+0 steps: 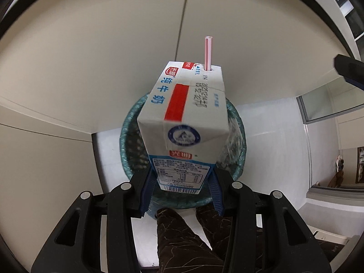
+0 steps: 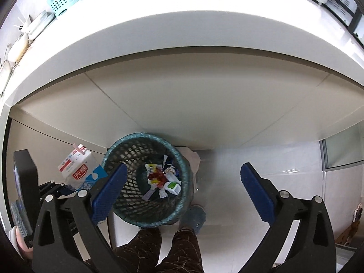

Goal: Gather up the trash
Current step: 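Open the left tool to drop the milk carton into the bin, then raise both open tools back up toward the counter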

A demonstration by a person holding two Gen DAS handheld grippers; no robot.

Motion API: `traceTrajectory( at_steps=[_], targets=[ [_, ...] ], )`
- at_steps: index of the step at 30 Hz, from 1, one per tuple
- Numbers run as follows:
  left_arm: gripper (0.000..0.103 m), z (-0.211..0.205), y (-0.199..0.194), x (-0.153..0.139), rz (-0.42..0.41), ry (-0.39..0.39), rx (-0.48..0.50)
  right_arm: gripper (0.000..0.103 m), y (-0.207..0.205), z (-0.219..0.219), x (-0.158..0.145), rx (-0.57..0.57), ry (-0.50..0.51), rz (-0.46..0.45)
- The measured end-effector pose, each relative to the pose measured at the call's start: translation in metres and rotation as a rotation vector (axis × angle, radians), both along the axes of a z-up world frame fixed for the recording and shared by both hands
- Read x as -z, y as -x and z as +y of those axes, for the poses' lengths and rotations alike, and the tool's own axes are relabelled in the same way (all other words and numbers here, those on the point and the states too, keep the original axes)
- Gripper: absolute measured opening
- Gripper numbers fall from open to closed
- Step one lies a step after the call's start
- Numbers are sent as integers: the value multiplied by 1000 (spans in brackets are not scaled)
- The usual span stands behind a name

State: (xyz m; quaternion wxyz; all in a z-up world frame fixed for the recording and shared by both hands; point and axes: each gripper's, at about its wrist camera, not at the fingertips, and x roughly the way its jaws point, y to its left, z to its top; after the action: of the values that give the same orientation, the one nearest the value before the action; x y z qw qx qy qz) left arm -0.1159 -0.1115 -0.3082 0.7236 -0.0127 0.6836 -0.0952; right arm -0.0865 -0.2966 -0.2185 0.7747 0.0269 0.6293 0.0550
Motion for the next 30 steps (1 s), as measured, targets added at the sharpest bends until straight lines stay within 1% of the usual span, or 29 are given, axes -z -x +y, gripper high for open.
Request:
traceTrajectory(
  at_steps=[5,7,8,9,10,12,13,14,18,21,25,29,30],
  targets=[
    [42,-9,-7,12,11,-10,17,95,2,-12,0,13,-3,8],
    [44,-14,-11,22,19,-19,20,95,2,-15,-1,22,-8,13],
    [49,-13,-13,24,20,-30,18,95,3,-16,-2,26,-9,10],
    [57,-13,-11,26,14,-35,8,95,3,-17,-4,29,-11,7],
    [61,-11,-6,29,5,-39,-4,95,3,-18,-5,30,-11,4],
    [73,-4,1,25,-17,-38,-36,95,4,-18,-7,30,-8,-10],
    [76,1,3,21,-28,-40,-52,95,3,-18,-11,30,-6,-19],
    [81,5,5,12,-45,-40,-63,95,3,-18,-14,27,-4,-27],
    [95,25,8,-31,-164,-10,-91,95,-2,-18,-39,30,-13,-85],
    [97,37,8,-68,-236,11,-121,95,-10,-21,-63,49,-18,-139],
    [97,57,2,-111,-296,27,-155,95,-27,-20,-96,71,-15,-201],
    [97,74,-10,-154,-362,48,-164,95,-40,-14,-131,73,-4,-255],
    [97,73,-15,-160,-377,46,-165,95,-43,-12,-137,75,-6,-265]
  ],
)
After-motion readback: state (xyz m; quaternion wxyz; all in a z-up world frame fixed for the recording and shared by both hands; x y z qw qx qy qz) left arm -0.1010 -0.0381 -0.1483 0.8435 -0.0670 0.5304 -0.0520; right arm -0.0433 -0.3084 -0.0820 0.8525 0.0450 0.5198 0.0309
